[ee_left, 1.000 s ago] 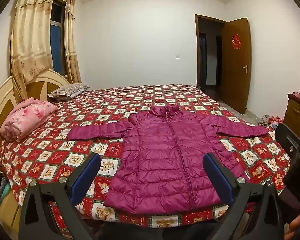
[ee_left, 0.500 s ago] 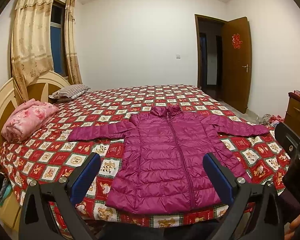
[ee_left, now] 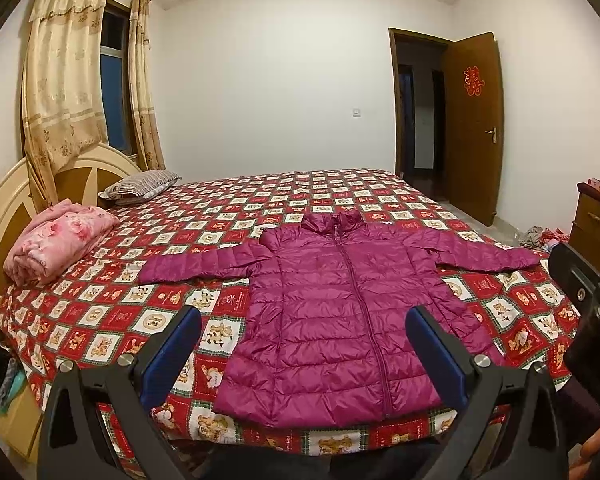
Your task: Fold large clothes
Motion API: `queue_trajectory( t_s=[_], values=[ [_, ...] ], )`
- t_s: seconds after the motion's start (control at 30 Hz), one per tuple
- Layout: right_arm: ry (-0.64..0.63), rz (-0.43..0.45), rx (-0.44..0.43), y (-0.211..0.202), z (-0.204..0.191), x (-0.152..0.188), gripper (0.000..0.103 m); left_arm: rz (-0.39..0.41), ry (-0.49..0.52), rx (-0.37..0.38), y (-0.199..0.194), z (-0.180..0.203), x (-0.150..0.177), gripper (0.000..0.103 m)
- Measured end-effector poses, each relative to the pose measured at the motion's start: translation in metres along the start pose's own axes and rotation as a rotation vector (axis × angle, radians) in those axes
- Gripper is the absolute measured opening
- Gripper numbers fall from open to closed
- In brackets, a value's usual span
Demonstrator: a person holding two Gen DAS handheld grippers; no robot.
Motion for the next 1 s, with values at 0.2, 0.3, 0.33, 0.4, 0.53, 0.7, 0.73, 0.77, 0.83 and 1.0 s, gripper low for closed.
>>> queue_trajectory(
  t_s=[0.2, 0.3, 0.33, 0.4, 0.53, 0.7, 0.73, 0.77, 0.83, 1.0],
  values=[
    [0.000, 0.001, 0.001, -0.0001, 0.0001, -0.0006, 0.103, 0.001, 0.001, -0.001, -0.0013, 0.0002, 0.0010, 0.102],
    [-0.001, 0.001, 0.000, -0.0003, -0.0002, -0.0007, 0.103, 0.002, 0.001, -0.001, -0.0013, 0.0006, 0.0010, 0.102],
    [0.000, 0.001, 0.000, -0.0003, 0.0001, -0.0006, 0.103, 0.002, 0.002, 0.000, -0.0014, 0.0007, 0.0010, 0.102],
    [0.000, 0.001, 0.000, -0.0004, -0.0001, -0.0006, 0.103, 0.002, 0.002, -0.001, -0.0013, 0.0006, 0.0009, 0.102],
    [0.000, 0.001, 0.001, -0.0003, 0.0001, -0.0006, 0.103, 0.001, 0.001, -0.001, -0.0012, 0.0006, 0.0006, 0.102],
    [0.001, 0.003, 0.001, -0.0004, -0.0004, -0.0013, 0.103, 0.003, 0.000, -0.002, -0.0017, 0.0016, 0.0003, 0.102],
    [0.000, 0.002, 0.001, -0.0004, -0.0003, -0.0013, 0.103, 0.003, 0.001, -0.002, -0.0017, 0.0017, 0.0003, 0.102],
    [0.000, 0.002, 0.000, -0.0005, -0.0001, -0.0011, 0.103, 0.002, 0.002, -0.001, -0.0018, 0.0022, 0.0004, 0.102],
    [0.000, 0.002, 0.000, -0.0005, 0.0000, -0.0011, 0.103, 0.004, 0.002, -0.002, -0.0021, 0.0021, 0.0005, 0.102],
    [0.001, 0.002, 0.001, -0.0005, 0.0000, -0.0010, 0.103, 0.001, -0.001, -0.002, -0.0019, 0.0027, 0.0007, 0.102]
  ],
)
Point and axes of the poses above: each gripper's, at about its wrist camera, not at the fingertips, and y roughly the way its jaws point, z to its right, x to its underside, the point moved 7 cm from there along y, roughly the way its jaws point, and after that the axes turned 4 degrees about -z, right-handed, at the moved point
